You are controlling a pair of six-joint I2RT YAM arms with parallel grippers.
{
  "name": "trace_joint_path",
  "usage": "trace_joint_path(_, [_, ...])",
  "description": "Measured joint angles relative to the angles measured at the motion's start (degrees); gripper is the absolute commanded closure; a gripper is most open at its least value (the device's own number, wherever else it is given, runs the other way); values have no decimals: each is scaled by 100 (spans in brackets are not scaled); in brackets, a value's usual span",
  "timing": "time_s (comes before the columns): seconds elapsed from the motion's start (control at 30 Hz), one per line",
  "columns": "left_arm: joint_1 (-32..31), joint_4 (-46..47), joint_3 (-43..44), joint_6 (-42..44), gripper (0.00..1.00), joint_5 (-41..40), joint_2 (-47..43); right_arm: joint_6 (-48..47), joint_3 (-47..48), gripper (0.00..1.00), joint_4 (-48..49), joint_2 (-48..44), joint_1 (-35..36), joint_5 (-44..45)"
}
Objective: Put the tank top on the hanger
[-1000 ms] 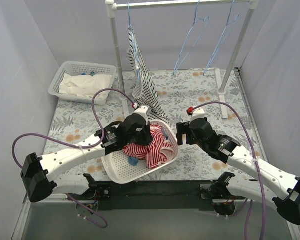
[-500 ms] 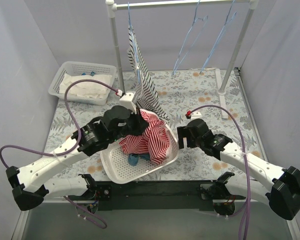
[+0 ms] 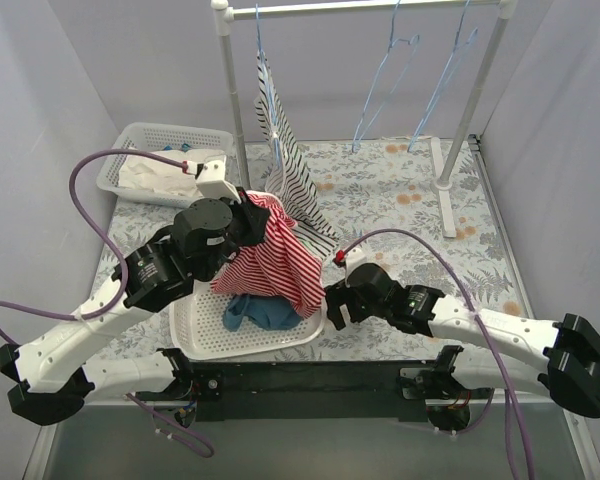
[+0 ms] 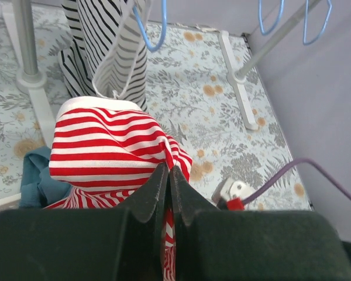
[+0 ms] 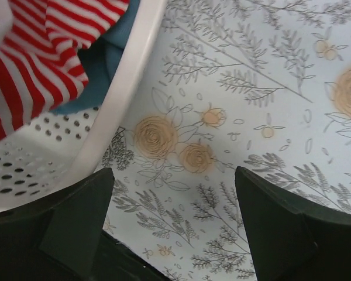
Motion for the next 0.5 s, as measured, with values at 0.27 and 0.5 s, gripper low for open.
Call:
trace_joint_path(0.27, [208,17,334,127,100,-509,190,260,297,7,680,1145,835,-131])
trace_joint_path(0.5, [251,302,1349,769,100,-815,363,225,1591,7,1515,2728,907,-450])
